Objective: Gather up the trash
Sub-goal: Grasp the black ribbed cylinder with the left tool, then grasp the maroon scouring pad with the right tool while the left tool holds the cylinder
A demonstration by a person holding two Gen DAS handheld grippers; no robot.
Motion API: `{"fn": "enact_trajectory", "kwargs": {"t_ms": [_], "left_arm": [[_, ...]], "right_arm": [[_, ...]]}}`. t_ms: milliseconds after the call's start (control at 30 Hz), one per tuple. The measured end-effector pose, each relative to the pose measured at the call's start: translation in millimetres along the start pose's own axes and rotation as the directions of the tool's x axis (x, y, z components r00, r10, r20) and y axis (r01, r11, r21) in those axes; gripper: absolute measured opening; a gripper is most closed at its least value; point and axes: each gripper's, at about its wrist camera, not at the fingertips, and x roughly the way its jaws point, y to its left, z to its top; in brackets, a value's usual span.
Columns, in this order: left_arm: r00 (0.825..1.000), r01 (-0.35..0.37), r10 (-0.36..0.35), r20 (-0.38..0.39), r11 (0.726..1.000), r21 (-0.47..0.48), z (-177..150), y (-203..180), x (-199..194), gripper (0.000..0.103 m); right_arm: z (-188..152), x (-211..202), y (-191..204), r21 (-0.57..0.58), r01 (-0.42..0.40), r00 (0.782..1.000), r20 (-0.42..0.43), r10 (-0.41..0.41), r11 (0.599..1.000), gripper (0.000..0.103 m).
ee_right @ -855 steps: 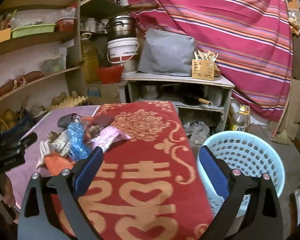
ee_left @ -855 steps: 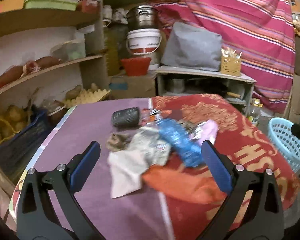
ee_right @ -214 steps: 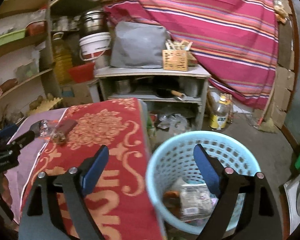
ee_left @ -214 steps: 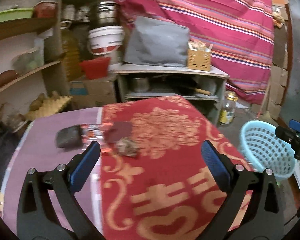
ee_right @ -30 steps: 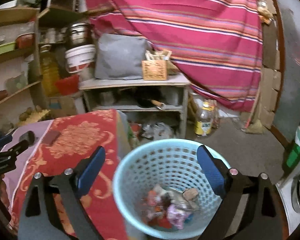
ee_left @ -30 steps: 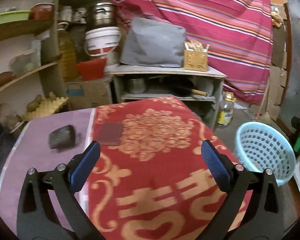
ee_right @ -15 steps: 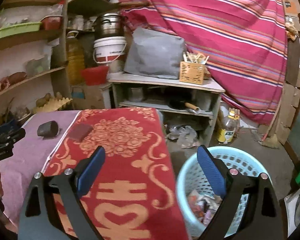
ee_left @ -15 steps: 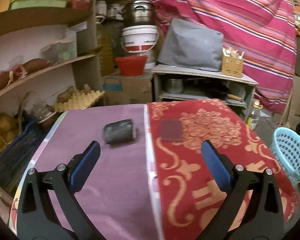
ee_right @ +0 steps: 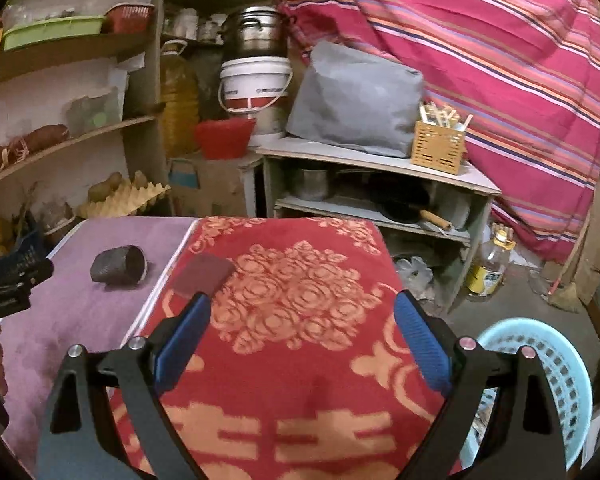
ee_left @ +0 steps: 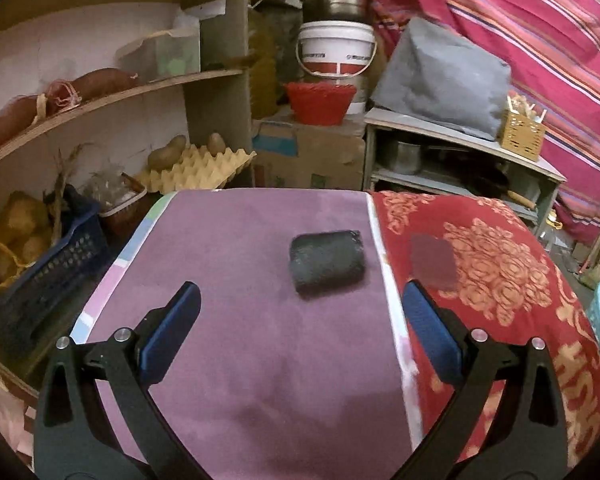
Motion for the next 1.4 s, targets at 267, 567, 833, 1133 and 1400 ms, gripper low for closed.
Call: {"fn": "enact_trajectory", "kwargs": {"t_ms": [267,567,833,1133,1400], "left_arm": [[0.996,0.058,-0.056,-0.066,0.998,0.014,21,-13,73,0.097],[0.989,0.045,-0.037,-0.142,0.998,0.054,17,-32,131,0.097],[0.970,0.110,-0.098,-0.222,0.993,0.044,9,-24,154,0.074],[0.989,0.053,-0.040,-0.145,0.995,0.085,7,15,112,0.073],[0.994,-0.023,0.026,-0.107,0.999,0.027,0,77,81,0.073]], "right_arm": [[25,65,24,-0.062,0.014,0.998,-0.064,-0.018,0.998,0.091],[15,108,20,-0.032,0.007,0.989,-0.150,-0.011,0.999,0.091],[6,121,24,-0.002,0.011,0.982,-0.189,-0.011,1.000,0.091],[3,140,78,-0.023,-0.042,0.972,-0.233,0.036,0.999,0.091],[-7,173,127,-0.079,-0.058,0.953,-0.300,0.032,0.995,0.091]]}}
